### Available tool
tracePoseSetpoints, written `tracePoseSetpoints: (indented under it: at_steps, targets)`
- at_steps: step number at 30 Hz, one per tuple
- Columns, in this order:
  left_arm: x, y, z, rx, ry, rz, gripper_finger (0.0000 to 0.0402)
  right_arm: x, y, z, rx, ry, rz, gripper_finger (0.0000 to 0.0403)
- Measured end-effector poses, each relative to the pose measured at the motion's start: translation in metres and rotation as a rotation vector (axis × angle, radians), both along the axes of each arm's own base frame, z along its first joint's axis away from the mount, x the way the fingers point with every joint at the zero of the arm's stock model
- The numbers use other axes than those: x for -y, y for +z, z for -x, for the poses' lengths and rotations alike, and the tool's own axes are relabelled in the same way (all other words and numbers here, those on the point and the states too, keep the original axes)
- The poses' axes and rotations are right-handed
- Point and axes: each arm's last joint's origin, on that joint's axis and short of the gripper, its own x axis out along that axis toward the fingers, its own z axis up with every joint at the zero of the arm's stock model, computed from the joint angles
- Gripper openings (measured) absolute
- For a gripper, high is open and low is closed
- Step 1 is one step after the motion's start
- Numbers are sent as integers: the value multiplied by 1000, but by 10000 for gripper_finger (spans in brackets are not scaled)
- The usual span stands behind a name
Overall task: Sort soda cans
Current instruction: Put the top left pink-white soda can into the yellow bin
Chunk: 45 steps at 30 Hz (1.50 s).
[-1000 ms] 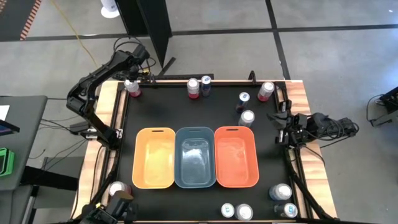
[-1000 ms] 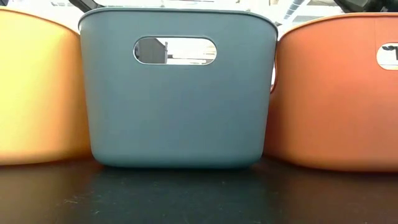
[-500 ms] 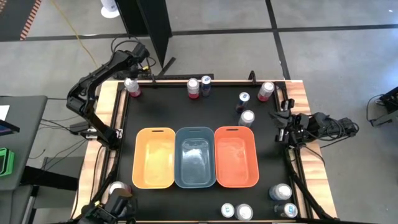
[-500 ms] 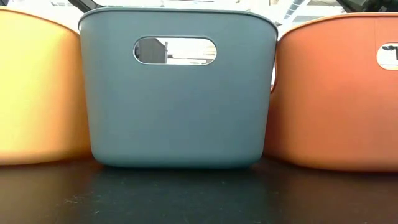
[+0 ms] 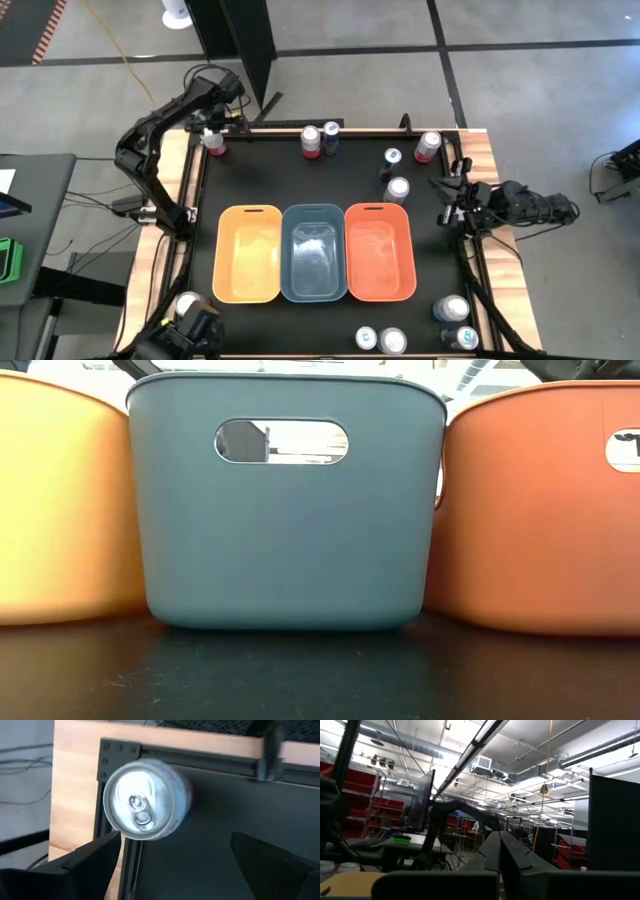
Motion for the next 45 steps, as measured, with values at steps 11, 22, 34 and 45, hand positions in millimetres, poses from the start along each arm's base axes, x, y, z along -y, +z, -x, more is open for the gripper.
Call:
tracePoseSetpoints:
  at_steps: [11,22,34,45]
  targets:
    - [4,104,-9,155,-157,-176,373,5,-2,-1,-26,-68,-4,22]
    - [2,208,-36,520,-479,-607,373,10,-2,0,-18,-118,-24,22]
    - [-60,171,-13,335,-316,-573,373,11,-4,-1,-29,-130,-28,22]
    - [-69,108,-5,-31,-298,-117,373,12,-6,-2,-61,-140,-21,22]
